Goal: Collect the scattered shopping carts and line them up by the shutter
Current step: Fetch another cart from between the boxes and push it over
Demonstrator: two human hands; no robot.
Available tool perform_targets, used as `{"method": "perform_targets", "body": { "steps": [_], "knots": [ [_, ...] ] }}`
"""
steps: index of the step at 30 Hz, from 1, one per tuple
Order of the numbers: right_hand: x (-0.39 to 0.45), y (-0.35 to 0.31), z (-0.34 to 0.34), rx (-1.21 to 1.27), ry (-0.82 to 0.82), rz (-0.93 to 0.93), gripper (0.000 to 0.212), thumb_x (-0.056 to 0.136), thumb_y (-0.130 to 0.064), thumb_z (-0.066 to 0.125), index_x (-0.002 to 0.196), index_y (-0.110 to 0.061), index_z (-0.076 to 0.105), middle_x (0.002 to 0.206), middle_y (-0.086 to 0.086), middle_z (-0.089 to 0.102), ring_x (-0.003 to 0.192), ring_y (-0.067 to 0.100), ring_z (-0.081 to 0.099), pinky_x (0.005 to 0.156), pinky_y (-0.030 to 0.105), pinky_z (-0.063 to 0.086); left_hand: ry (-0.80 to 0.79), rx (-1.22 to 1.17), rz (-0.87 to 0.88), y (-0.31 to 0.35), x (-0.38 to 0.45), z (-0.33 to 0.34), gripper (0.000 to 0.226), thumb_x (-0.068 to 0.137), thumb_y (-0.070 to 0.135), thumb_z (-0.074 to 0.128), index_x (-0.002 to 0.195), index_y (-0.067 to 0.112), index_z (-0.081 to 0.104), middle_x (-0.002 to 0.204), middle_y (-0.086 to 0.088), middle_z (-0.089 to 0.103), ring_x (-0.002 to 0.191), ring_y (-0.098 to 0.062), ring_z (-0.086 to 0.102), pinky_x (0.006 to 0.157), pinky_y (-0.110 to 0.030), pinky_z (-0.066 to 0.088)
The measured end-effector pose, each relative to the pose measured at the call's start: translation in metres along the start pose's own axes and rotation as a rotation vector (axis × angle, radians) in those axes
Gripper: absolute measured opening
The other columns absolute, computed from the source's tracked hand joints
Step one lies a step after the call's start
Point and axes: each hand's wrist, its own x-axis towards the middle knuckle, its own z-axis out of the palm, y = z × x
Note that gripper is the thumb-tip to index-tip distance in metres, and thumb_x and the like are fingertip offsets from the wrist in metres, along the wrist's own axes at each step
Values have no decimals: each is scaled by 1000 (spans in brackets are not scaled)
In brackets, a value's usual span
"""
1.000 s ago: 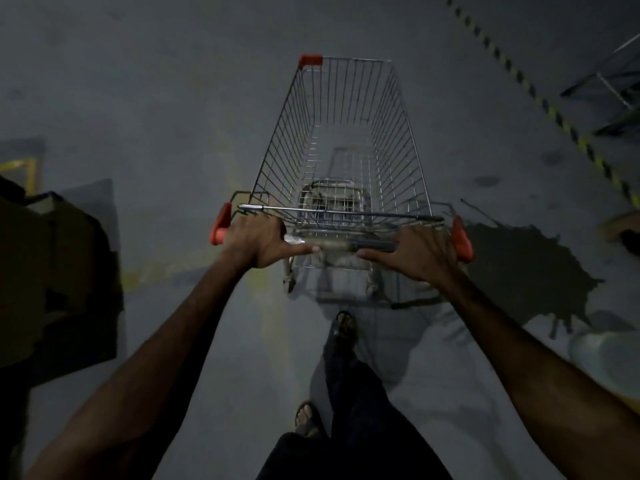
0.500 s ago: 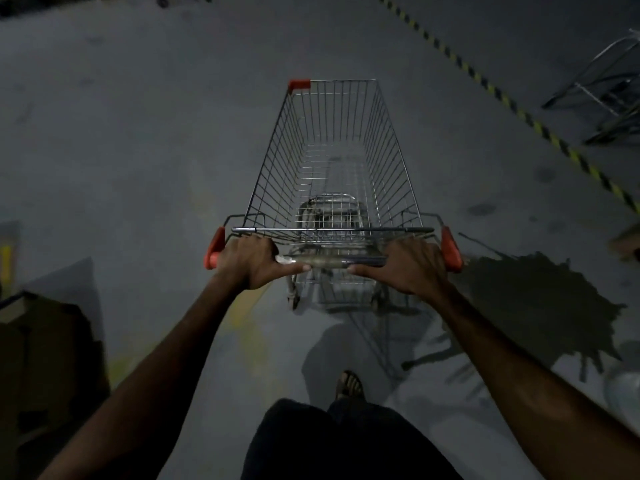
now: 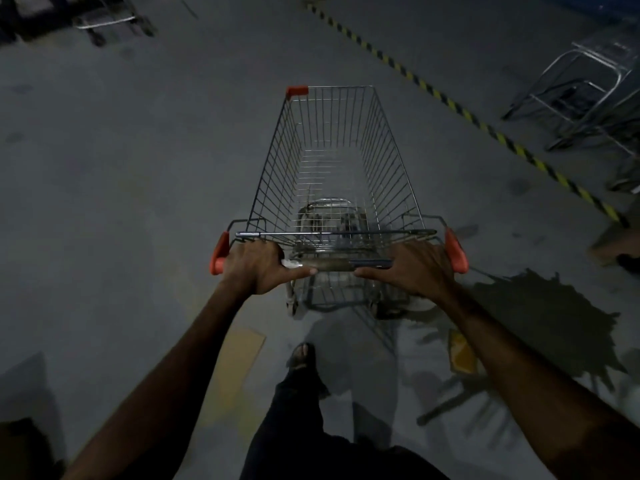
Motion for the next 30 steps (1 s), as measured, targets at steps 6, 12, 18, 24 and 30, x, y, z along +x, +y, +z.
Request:
{"method": "perform_targets", "body": {
  "steps": [6,12,18,24,30],
  "knots": [
    [70,-5,-40,120,-67,59,67,69,-96,47,61,-29,44,54,-10,46,49,6,45,60,27,42,-38,-24,94,-30,109,-25,88,73,107,24,63,25,55,61,6,56,59,-13,55,70,-35,49],
    [145,24,-60,11,9,198,88,62,-110,34,58,-25,55,49,-7,53,44,9,52,47,23,35,-19,22,193,-36,218,-49,95,66,110,11,61,26,54,65,5,56,69,-21,60,78,-39,51],
    [221,71,-82,35,42,296,84,60,-108,38,59,-26,53,49,-9,50,44,7,48,48,24,32,-4,2,280,-24,333,-71,98,66,108,15,58,21,59,58,5,55,62,-18,56,72,-36,48],
    [295,130,-102,76,133,389,100,43,-119,17,54,-26,51,48,-7,50,47,11,53,49,25,39,-9,45,342,1,448,-97,101,65,110,14,59,20,59,60,5,57,64,-19,57,73,-36,51],
    [355,182,-156,-7,63,417,83,65,-105,37,52,-25,55,42,-11,48,42,-7,44,44,18,22,-48,68,380,35,559,-122,96,69,110,20,66,23,61,64,5,58,69,-21,61,78,-39,56]
  ]
}}
